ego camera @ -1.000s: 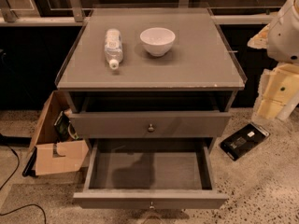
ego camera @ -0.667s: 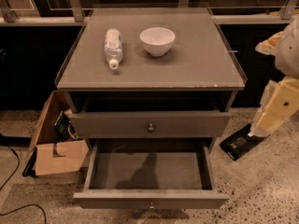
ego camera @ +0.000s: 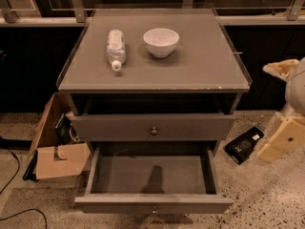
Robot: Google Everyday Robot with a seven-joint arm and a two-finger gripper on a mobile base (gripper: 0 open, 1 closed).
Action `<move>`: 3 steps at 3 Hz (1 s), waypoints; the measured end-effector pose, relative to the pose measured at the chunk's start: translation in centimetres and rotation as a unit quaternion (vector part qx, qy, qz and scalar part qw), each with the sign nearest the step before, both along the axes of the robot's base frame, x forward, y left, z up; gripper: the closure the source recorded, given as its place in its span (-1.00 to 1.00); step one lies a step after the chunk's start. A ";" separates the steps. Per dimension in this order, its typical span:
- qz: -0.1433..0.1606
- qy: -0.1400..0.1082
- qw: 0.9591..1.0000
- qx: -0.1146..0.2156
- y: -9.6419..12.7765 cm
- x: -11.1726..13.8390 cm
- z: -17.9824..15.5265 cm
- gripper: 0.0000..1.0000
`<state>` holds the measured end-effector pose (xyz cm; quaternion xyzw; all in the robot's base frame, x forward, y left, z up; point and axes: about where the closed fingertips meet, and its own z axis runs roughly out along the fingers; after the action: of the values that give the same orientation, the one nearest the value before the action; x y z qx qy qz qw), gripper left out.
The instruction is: Close middle drawer
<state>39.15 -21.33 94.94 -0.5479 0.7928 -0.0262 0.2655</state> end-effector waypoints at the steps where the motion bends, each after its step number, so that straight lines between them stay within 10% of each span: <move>1: 0.017 -0.004 1.000 0.013 0.8 -0.3 0.1 -1.00; 3: 0.056 0.029 0.996 0.057 0.6 -1.6 -2.4 -1.00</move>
Offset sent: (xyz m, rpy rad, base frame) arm -0.0082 0.0092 -0.0047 0.0730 0.0130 0.0892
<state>37.54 -20.77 92.56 -0.5757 0.7688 0.0497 0.2739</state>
